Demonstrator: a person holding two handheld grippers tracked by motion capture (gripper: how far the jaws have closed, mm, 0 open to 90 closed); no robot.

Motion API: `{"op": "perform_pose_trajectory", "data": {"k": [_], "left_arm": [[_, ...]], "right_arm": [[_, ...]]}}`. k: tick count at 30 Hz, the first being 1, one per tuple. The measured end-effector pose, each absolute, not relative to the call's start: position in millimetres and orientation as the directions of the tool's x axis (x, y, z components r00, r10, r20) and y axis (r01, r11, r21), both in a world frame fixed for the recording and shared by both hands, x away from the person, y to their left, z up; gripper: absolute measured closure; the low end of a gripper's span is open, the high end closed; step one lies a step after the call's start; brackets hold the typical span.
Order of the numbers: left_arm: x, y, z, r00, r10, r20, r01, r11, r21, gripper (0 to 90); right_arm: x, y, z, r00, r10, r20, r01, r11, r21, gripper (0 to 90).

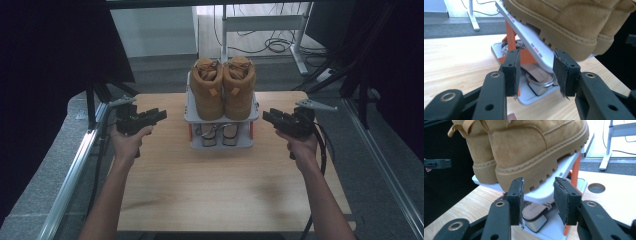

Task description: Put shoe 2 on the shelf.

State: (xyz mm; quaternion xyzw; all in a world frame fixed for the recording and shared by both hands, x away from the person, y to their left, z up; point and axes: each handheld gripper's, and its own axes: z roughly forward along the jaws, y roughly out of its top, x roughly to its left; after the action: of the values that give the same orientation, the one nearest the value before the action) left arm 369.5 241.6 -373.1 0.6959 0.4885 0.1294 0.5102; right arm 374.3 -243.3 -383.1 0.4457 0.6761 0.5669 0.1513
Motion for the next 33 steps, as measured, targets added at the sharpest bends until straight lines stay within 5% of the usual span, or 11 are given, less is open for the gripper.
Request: {"op": "perform_pose_trajectory", "data": {"k": [17,26,33], "left_arm": [[317.1,263.3,-468.5,0.453,0.832,-0.321,0.604,-0.022,0.797,49.2],[299.3,254.5,-496.3,0.484,0.838,-0.252,0.594,-0.103,0.798,46.8],[297.8,255.2,-500.3,0.490,0.835,-0.251,0.590,-0.105,0.800,45.1]], "right_arm": [[323.1,-270.1,-454.6,-0.582,0.766,0.272,0.439,0.015,0.898,52.7],[305.6,-270.0,-505.9,-0.563,0.785,0.258,0.495,0.070,0.866,52.1],[304.1,-266.0,-508.0,-0.575,0.784,0.236,0.474,0.084,0.877,50.0]]}}
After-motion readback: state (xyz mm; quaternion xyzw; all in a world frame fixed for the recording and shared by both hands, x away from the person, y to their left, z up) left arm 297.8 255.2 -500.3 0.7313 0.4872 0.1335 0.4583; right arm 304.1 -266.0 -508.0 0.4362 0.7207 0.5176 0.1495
